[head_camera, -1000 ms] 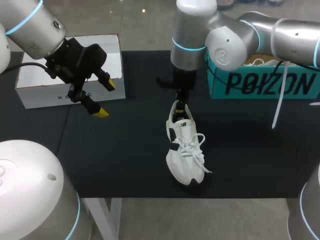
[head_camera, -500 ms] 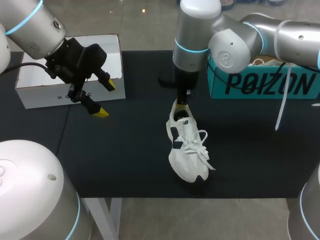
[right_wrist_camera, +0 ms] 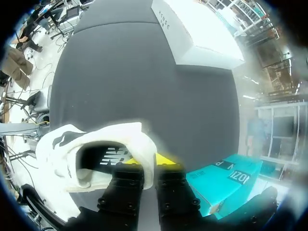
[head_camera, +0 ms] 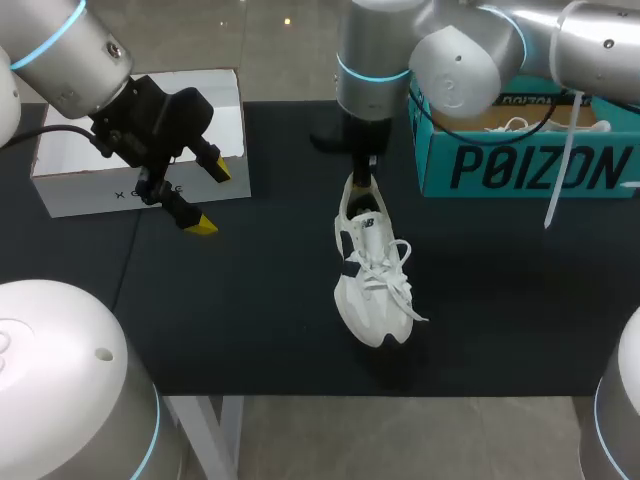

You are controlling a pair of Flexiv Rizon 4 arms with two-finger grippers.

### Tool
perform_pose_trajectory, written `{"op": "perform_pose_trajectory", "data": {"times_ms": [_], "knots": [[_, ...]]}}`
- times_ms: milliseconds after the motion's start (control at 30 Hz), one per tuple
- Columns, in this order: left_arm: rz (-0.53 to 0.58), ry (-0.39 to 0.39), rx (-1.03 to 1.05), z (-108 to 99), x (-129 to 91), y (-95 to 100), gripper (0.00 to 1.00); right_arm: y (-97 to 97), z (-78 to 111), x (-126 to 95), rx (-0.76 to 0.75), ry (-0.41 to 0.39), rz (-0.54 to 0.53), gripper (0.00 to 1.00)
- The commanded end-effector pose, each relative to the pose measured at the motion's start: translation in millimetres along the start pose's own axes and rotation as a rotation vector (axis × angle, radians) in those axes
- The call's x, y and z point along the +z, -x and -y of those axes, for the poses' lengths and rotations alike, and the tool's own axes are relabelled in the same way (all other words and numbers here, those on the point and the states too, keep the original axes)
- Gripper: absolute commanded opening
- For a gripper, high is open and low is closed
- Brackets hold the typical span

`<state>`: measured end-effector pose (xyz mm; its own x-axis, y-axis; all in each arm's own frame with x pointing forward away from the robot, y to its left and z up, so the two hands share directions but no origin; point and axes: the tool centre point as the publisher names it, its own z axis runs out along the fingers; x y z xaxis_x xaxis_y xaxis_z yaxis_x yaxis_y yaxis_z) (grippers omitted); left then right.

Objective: Take the shoe out of the shoebox, open the shoe tongue, remove and reinsert the insole, then place the shoe into the shoebox

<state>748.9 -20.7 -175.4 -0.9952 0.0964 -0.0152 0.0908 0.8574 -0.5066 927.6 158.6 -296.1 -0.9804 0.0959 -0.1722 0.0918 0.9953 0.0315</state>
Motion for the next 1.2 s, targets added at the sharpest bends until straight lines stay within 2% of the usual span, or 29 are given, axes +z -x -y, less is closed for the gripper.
{"op": "perform_pose_trajectory", "data": {"times_ms": [33,233,333,433,1200], "knots": [[-0.001,0.002,0.000,0.1,-0.1,0.6,1.00,13.2,1.2,-52.6,0.031,-0.054,0.019,0.00],[-0.001,0.002,0.000,0.1,-0.1,0.6,1.00,49.2,15.2,-109.3,0.158,-0.095,0.073,0.00],[-0.001,0.002,0.000,0.1,-0.1,0.6,1.00,65.5,29.7,-130.7,0.228,-0.097,0.089,0.00],[-0.001,0.002,0.000,0.1,-0.1,0.6,1.00,88.8,51.0,-142.1,0.298,-0.112,0.078,0.00],[-0.001,0.002,0.000,0.1,-0.1,0.6,1.00,88.8,51.0,-142.1,0.298,-0.112,0.078,0.00]]}}
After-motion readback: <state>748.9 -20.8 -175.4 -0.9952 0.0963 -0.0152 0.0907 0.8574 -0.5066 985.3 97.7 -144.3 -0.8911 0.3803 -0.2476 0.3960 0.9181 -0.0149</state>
